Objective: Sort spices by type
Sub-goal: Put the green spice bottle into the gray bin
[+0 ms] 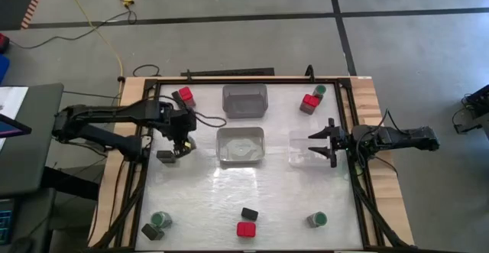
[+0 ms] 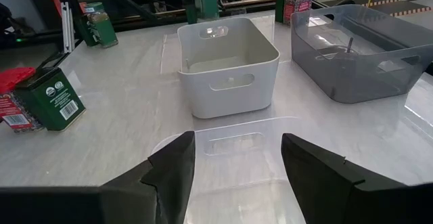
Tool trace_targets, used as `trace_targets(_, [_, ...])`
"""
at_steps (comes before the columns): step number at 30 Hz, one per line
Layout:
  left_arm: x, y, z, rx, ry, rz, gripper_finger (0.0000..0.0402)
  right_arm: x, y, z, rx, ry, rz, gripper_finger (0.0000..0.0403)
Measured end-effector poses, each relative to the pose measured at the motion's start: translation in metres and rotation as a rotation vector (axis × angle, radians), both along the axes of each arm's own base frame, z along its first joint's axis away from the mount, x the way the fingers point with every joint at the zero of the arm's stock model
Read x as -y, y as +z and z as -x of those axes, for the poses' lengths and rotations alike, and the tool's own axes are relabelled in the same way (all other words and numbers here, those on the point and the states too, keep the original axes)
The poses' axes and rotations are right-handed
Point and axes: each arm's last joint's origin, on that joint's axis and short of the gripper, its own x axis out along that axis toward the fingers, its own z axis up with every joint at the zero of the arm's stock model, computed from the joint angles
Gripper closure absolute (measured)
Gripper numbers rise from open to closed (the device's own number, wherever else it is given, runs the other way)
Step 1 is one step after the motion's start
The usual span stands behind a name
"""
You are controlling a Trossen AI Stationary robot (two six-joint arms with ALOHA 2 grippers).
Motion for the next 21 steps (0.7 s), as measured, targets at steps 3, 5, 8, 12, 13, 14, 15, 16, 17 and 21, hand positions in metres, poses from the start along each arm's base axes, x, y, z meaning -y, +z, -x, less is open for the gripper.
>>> trace_targets(3, [0.000,0.023,-0.009,0.055,-0.003,-0.011,0.0206,0.000,0.000,0.000,0.000,0.000,0.000,0.0154])
trace_targets(5, [-0.001,0.037,-0.018,0.061,-0.007,-0.016,0.0206,0.000,0.000,0.000,0.000,0.000,0.000,0.0154])
trace_targets(8, [-0.004,0.057,-0.036,0.037,-0.032,-0.047,0.0206,0.000,0.000,0.000,0.000,0.000,0.000,0.0154])
trace_targets(12, [-0.010,0.078,-0.067,0.035,-0.073,-0.093,0.0206,0.000,0.000,0.000,0.000,0.000,0.000,0.0154])
trace_targets(13, [-0.011,0.082,-0.076,0.041,-0.090,-0.102,0.0206,0.000,0.000,0.000,0.000,0.000,0.000,0.0154])
trace_targets(14, [-0.012,0.085,-0.085,0.047,-0.108,-0.110,0.0206,0.000,0.000,0.000,0.000,0.000,0.000,0.0154])
trace_targets(15, [-0.013,0.087,-0.094,0.050,-0.125,-0.116,0.0206,0.000,0.000,0.000,0.000,-0.001,0.000,0.0154])
trace_targets(16, [-0.013,0.088,-0.102,0.052,-0.142,-0.121,0.0206,0.000,0.000,0.000,0.000,0.000,0.000,0.0154])
trace_targets(17, [-0.013,0.087,-0.110,0.052,-0.160,-0.124,0.0206,0.000,0.000,0.000,0.000,0.000,0.000,0.0154])
trace_targets(21, [-0.008,0.072,-0.138,0.011,-0.211,-0.117,0.0206,0.000,0.000,0.000,0.000,-0.001,0.000,0.0154])
